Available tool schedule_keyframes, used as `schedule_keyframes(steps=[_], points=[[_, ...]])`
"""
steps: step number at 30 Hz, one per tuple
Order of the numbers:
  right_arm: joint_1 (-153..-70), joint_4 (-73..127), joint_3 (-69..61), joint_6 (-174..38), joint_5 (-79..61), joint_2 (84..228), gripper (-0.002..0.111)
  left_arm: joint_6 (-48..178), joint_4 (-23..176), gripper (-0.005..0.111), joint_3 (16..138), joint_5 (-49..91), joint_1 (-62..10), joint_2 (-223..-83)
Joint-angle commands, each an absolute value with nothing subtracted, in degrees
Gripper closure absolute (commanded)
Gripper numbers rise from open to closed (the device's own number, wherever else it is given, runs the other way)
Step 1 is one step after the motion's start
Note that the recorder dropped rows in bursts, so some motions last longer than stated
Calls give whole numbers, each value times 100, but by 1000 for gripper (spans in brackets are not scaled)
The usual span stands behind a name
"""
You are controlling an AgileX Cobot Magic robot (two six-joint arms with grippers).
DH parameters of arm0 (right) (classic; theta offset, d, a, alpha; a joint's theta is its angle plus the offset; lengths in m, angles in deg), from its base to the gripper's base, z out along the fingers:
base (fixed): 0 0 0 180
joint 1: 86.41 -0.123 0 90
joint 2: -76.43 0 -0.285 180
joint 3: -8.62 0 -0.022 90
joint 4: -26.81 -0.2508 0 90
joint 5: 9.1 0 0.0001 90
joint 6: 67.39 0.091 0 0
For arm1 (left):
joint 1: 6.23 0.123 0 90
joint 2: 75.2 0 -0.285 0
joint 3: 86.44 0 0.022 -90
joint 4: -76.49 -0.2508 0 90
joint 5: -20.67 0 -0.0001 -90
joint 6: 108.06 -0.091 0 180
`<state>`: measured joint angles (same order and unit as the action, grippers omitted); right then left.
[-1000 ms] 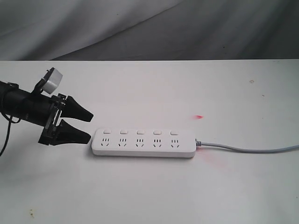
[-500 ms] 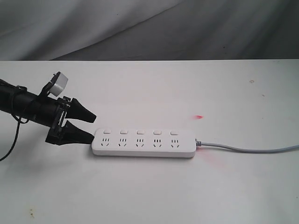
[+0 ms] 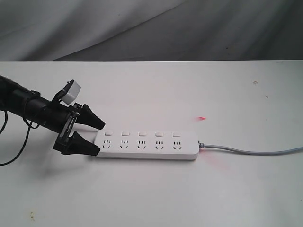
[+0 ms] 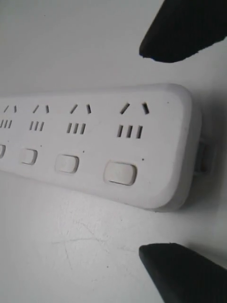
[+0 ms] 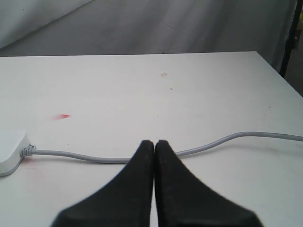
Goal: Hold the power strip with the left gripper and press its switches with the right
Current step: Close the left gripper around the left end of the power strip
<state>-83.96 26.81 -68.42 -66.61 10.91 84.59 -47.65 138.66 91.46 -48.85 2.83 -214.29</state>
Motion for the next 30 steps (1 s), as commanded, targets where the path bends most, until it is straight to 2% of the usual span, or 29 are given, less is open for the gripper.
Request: schedule_keyframes(steps=[1, 17, 30], points=[[-8357, 2769, -6860, -6678, 1084, 8422, 108, -4803, 13875, 10, 9196, -4929, 233, -21425], [-8357, 2769, -6860, -6668, 1084, 8422, 108, -4803, 13539, 10, 9196, -4916, -20, -21638], [-8357, 2769, -6860, -6668, 1084, 8422, 108, -4803, 13284, 10, 9196, -4089, -20, -21678]])
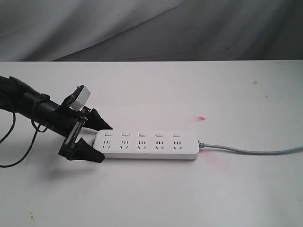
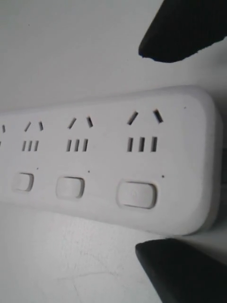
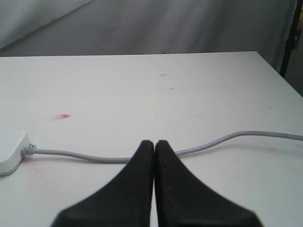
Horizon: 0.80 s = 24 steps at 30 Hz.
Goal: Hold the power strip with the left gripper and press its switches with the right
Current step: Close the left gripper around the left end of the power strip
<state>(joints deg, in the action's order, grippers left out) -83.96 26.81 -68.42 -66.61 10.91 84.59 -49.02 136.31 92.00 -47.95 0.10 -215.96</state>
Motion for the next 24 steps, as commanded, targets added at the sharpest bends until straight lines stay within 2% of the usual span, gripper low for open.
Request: schedule_keyframes(steps=[1, 9, 24], points=[[-8357, 2769, -6860, -6668, 1084, 8422, 108, -4803, 13284, 10, 9196, -4025, -20, -21712], [-8357, 2769, -6860, -6668, 1084, 8422, 108, -4803, 12963, 11, 9196, -3695, -20, -21995], [-8357, 2769, -6860, -6668, 1084, 8422, 108, -4803, 12935, 11, 9196, -3911, -20, -21963]])
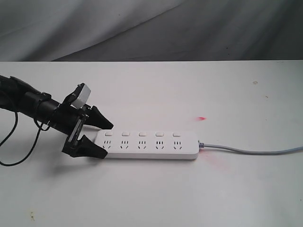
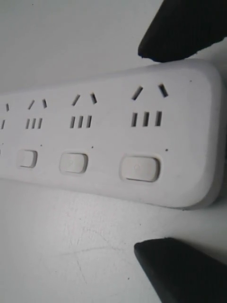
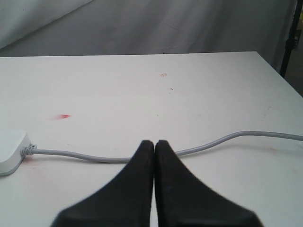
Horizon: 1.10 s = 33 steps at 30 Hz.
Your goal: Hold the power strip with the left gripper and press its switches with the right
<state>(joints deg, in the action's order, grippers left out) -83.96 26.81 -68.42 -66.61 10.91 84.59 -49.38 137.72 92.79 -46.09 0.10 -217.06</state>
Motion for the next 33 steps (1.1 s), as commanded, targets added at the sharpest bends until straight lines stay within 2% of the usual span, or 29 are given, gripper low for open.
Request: schedule_keyframes(steps=[1, 7, 11, 18, 23, 33], points=[[-8357, 2769, -6860, -6668, 1084, 8422, 108, -4803, 12872, 11, 9196, -3912, -20, -21963], [-8357, 2769, -6860, -6668, 1084, 8422, 108, -4763, 12601, 13, 9196, -3926, 117, -21963], [-8357, 2769, -6860, -6668, 1084, 8422, 108, -4794, 12601, 40, 9196, -3926, 117, -21963], [-8357, 2769, -6860, -6668, 1084, 8422, 108, -4794, 12582, 43, 9196, -3926, 117, -21963], [-8357, 2769, -6860, -6668, 1084, 8422, 108, -4794, 12397, 61, 9196, -3926, 117, -21963], [-8357, 2769, -6860, -6668, 1084, 8422, 108, -4794, 12382, 62, 9196, -3929, 117, -21963]])
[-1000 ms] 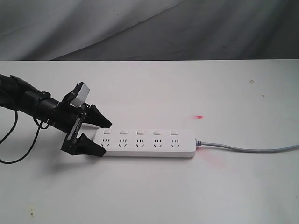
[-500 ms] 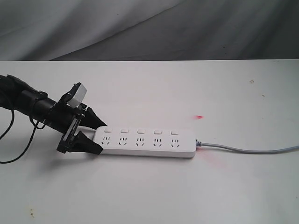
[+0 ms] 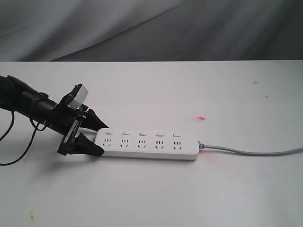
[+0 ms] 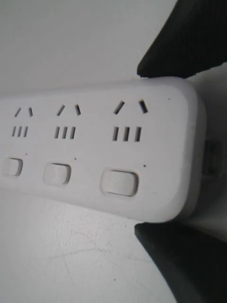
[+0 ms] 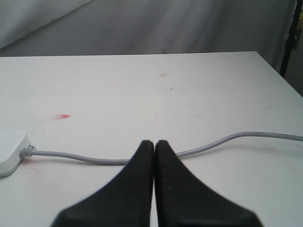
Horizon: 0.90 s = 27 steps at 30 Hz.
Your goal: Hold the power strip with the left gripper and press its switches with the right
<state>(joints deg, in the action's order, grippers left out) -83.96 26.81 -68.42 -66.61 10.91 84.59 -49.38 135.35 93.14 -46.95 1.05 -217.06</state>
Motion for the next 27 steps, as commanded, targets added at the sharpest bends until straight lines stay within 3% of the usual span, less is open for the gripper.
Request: schedule_keyframes(steps=[1, 18, 22, 27], points=[[-8357, 2769, -6860, -6668, 1084, 8422, 108, -4794, 12382, 62, 9196, -3929, 117, -21963], [-8357, 3061, -6860, -6876, 952, 8422, 108, -4794, 12382, 62, 9196, -3972, 117, -21963], [-8357, 3091, -6860, -6876, -108, 8422, 108, -4794, 12382, 62, 9196, -3972, 117, -21963], [-8357, 3037, -6860, -6858, -2490, 8422, 108, -4794, 12382, 62, 9196, -3972, 117, -21963]])
